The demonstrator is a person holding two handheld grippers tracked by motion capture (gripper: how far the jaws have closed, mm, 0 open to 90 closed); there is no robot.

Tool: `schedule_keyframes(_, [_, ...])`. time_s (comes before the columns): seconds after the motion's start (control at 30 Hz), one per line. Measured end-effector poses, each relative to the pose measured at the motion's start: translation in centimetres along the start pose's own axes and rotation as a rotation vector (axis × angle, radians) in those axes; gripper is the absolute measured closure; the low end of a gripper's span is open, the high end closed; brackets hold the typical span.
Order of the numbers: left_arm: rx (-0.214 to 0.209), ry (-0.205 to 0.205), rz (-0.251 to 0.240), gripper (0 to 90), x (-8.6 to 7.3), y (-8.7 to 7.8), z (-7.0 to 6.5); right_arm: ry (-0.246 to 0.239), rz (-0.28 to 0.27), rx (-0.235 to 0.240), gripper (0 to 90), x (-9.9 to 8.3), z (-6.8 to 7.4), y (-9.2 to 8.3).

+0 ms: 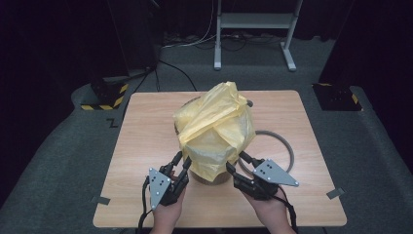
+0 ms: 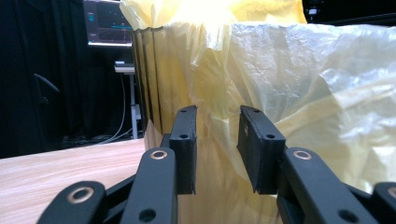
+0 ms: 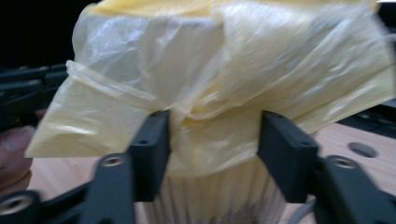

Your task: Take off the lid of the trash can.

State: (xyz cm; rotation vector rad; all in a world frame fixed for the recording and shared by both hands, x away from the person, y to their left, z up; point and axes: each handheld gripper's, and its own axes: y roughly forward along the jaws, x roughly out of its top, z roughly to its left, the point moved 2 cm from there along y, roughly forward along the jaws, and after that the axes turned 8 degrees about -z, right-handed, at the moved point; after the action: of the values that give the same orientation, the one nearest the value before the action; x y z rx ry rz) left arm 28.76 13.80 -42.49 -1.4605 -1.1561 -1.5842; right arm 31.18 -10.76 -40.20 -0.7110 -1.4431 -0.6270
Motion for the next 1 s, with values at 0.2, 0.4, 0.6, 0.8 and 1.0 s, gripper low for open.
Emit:
schedule_keyframes(0.2, [-0.004, 0.003, -0.009, 64.3, 0.6, -0.3, 0.0, -0.038, 0.011, -0.04, 87.8, -0.8, -0.4, 0.3])
schedule_keyframes(0.4, [-0.006, 0.014, -0.063, 57.1, 2.4, -0.5, -0.2, -0.067, 0.05, -0.099, 89.5, -2.1, -1.5, 0.8])
schedule_keyframes(0.6, [-0.029, 0.039, -0.108, 51.2, 5.3, 0.6, -0.9, -0.068, 0.068, -0.111, 89.4, -2.8, -1.9, 1.0])
schedule_keyframes(0.8, [-0.062, 0.076, -0.136, 47.2, 6.9, 1.2, -2.6, -0.076, 0.076, -0.114, 89.1, -3.0, -1.9, 1.0])
schedule_keyframes(1.0, [-0.074, 0.067, -0.149, 44.4, 7.4, 0.9, -3.3, -0.071, 0.076, -0.114, 89.0, -3.0, -2.0, 0.9])
